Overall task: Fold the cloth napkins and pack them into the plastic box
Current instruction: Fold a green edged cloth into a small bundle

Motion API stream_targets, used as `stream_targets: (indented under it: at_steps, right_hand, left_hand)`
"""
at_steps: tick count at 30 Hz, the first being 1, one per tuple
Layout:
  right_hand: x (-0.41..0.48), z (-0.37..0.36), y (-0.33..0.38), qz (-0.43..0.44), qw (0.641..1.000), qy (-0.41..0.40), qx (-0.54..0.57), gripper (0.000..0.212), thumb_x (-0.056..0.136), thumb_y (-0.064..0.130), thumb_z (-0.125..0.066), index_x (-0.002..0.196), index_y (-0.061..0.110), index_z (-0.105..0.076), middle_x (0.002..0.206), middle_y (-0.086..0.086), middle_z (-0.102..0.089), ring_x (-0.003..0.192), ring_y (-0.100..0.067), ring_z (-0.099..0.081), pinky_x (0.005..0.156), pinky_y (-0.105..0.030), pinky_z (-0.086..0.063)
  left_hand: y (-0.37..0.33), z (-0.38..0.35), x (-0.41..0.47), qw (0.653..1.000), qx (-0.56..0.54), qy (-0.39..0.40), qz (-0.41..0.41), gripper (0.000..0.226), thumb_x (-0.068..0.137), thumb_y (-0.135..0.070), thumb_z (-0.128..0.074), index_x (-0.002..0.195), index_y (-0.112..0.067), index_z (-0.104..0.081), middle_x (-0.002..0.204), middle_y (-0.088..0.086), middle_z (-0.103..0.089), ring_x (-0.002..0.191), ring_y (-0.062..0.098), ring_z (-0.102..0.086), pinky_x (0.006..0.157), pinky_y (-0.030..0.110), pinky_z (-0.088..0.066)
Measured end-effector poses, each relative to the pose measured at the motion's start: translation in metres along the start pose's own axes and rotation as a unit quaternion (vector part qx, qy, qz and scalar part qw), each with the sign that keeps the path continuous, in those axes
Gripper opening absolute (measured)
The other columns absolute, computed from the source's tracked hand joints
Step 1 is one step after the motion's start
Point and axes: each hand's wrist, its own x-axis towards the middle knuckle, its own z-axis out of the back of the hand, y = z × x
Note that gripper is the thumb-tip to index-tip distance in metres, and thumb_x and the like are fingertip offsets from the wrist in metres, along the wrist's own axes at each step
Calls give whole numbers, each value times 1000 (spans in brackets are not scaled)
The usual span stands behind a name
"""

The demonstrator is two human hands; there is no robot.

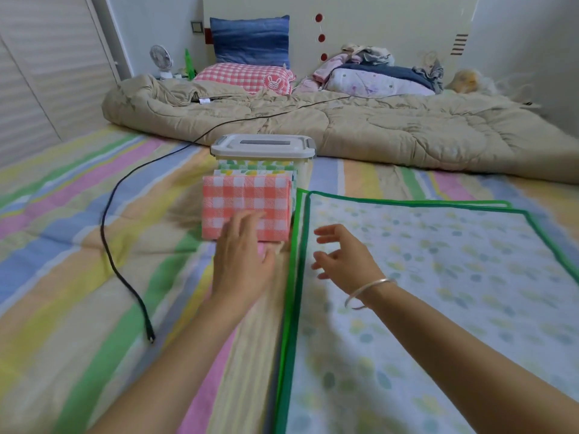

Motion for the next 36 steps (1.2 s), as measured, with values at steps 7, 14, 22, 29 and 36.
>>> stream_targets:
  at_steps: [7,14,22,29,36]
  right_hand:
    - [-104,98,-54,22,973,20,-227,21,88,21,-66,79,37,-57,79,17,-63,71,-4,-61,70,-22,-48]
    - [-186,166,-88,20,929,190,-317,27,79,43,-76,98,39,-57,95,20,-58,87,4,-53,79,-15,-44]
    - [-225,187,-101,69,919,255,-293,54,76,49,-77,124,37,-55,146,22,-35,135,5,-31,107,-11,-26]
    - [-231,191,-104,64,939,236,-241,36,78,42,-77,111,32,-66,145,19,-45,134,8,-35,102,-1,-24]
    - [-239,193,-95,55,949,177,-254,12,96,26,-58,90,27,-68,101,16,-72,98,3,-63,87,-21,-49]
  left_hand:
    - [-117,-15,-81,925,-191,330,-13,16,91,-20,-66,92,-35,-73,89,-22,-71,81,-2,-63,68,13,-43]
    - [-169,-23,-128,875,-50,467,-122,33,86,-48,-70,115,-32,-67,115,-13,-63,106,6,-56,95,35,-47]
    - [-185,-11,-137,808,78,548,-202,81,72,-71,-72,139,-36,-44,137,-13,-38,126,9,-34,106,33,-36]
    - [-183,-4,-129,811,40,561,-159,69,72,-70,-73,131,-44,-49,139,-24,-45,129,2,-38,110,29,-32]
    - [-185,3,-124,801,-10,586,-121,49,83,-59,-71,126,-41,-58,129,-23,-57,119,-4,-51,105,29,-42]
